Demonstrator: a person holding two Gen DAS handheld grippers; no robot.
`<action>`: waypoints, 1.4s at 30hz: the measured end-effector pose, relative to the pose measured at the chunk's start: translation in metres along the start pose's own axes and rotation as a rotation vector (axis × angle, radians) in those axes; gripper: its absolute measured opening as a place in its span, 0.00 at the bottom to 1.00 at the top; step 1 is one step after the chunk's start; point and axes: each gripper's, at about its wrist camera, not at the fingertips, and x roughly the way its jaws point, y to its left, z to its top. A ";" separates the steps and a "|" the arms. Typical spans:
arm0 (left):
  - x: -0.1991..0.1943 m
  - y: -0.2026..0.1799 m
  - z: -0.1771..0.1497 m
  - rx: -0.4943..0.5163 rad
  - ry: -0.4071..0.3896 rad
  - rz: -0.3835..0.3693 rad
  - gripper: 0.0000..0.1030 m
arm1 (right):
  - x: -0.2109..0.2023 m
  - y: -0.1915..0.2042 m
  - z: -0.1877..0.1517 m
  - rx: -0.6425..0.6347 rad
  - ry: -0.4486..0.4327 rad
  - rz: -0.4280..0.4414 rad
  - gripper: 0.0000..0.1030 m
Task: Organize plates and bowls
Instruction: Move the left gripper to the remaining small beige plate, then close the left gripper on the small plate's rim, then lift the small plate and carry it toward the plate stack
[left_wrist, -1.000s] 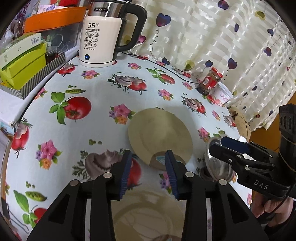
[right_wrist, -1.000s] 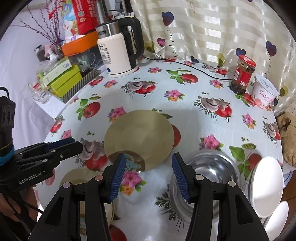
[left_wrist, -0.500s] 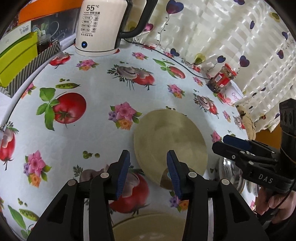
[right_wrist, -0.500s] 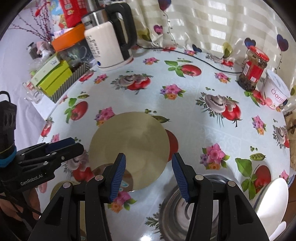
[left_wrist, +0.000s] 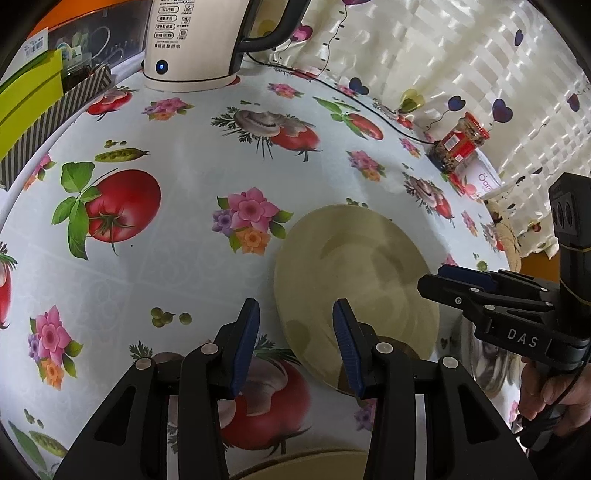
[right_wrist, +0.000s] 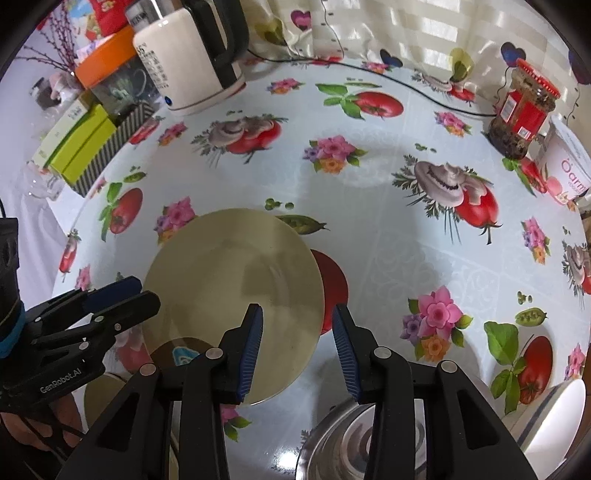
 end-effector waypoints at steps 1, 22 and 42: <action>0.001 0.000 0.000 0.000 0.001 0.000 0.41 | 0.002 0.000 0.000 -0.002 0.006 -0.003 0.37; 0.010 -0.003 0.000 0.015 0.023 0.008 0.26 | 0.019 0.000 0.000 0.000 0.049 -0.005 0.30; -0.002 0.002 0.000 0.001 -0.004 0.035 0.26 | 0.012 0.009 0.006 0.009 0.021 -0.004 0.29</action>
